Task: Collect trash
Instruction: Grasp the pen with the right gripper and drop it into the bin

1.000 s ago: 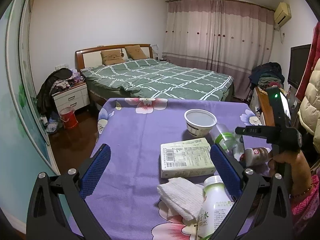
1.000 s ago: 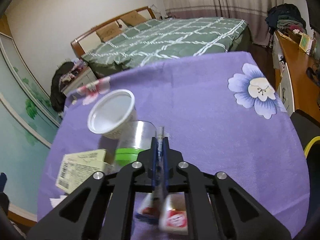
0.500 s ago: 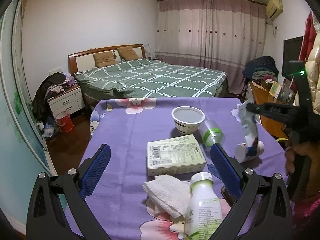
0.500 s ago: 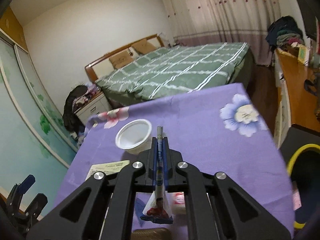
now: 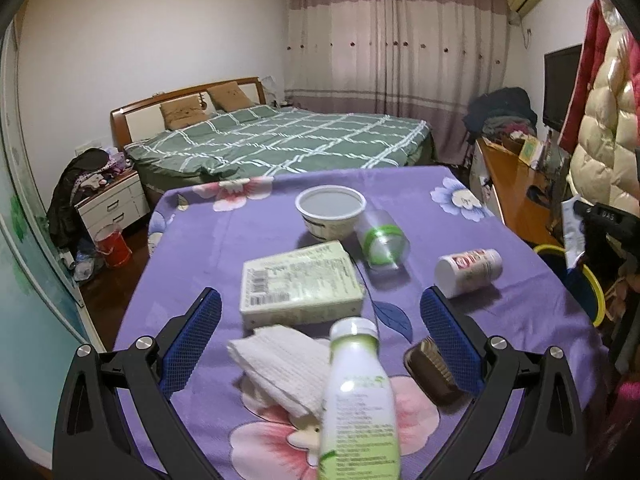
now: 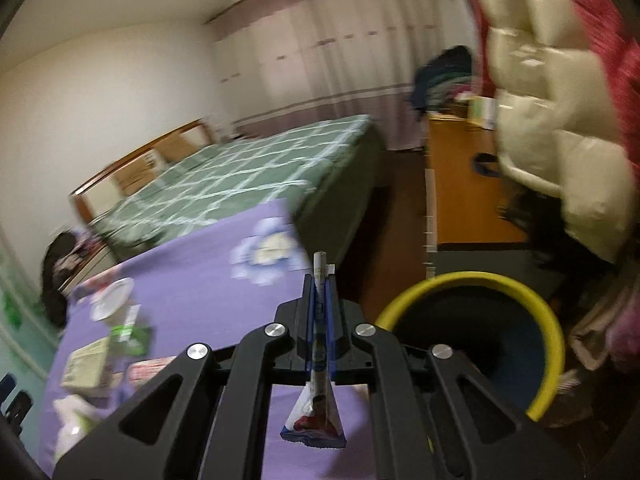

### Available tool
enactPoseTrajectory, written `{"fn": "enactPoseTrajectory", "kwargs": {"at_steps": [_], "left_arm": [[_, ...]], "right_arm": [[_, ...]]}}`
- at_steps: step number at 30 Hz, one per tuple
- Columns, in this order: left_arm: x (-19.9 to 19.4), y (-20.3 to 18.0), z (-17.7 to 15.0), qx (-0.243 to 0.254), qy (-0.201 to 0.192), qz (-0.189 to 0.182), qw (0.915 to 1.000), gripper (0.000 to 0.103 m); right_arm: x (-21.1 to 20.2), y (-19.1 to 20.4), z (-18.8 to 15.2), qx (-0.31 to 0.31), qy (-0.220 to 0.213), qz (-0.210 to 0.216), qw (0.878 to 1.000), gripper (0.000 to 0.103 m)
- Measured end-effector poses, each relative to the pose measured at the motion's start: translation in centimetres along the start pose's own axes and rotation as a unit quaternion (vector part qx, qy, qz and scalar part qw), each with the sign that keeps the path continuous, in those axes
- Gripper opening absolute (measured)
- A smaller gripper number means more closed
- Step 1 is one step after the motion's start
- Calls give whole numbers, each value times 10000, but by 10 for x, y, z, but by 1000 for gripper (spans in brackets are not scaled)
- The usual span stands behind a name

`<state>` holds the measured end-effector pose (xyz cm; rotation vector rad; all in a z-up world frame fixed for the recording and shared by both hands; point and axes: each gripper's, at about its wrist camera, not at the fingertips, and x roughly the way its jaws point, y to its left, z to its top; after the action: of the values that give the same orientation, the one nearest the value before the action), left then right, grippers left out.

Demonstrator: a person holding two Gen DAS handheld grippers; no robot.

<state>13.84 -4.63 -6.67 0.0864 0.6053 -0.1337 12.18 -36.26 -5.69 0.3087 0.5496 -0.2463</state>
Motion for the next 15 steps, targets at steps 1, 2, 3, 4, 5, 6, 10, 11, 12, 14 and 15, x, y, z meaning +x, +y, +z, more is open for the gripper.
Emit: {"fn": "enactPoseTrajectory", "kwargs": {"at_steps": [1,2,3,4,5,6,10,11,12,14,15], "left_arm": [[0,-2,-1,23,21,-3,10000,98],[0,-4,-2,41,35,-1,10000,98],[0,-6,-3,68,52,13,10000,98],[0,-8,-4,80,61,24,9999,98],[0,-9,-4,87,71,36,9999,98],[0,-10,-4,94,92,52,9999,98],[3,-12,-5,94,183,8,9998,98],[4,-13,-5,102,203,4,9997,98],[4,-14,-5,121,219,10,9997,98],[5,-17,-5,148,234,20,9996,98],[5,-17,-5,159,239,16,9996,98]], "right_arm": [[0,-13,0,71,-45,-162,9998,5],[1,-21,-1,121,-75,-287,9995,5],[3,-31,-1,166,-93,-400,9990,5],[5,-41,-2,219,-103,-517,9984,5],[5,-49,-3,262,-106,-603,9978,6],[8,-57,-4,301,-102,-720,9969,6],[24,-78,-7,361,8,-1027,9941,9],[27,-81,-8,376,42,-1076,9935,12],[29,-83,-10,386,70,-1115,9930,18],[33,-85,-13,400,78,-1179,9922,26],[34,-85,-15,397,78,-1176,9922,28]]}}
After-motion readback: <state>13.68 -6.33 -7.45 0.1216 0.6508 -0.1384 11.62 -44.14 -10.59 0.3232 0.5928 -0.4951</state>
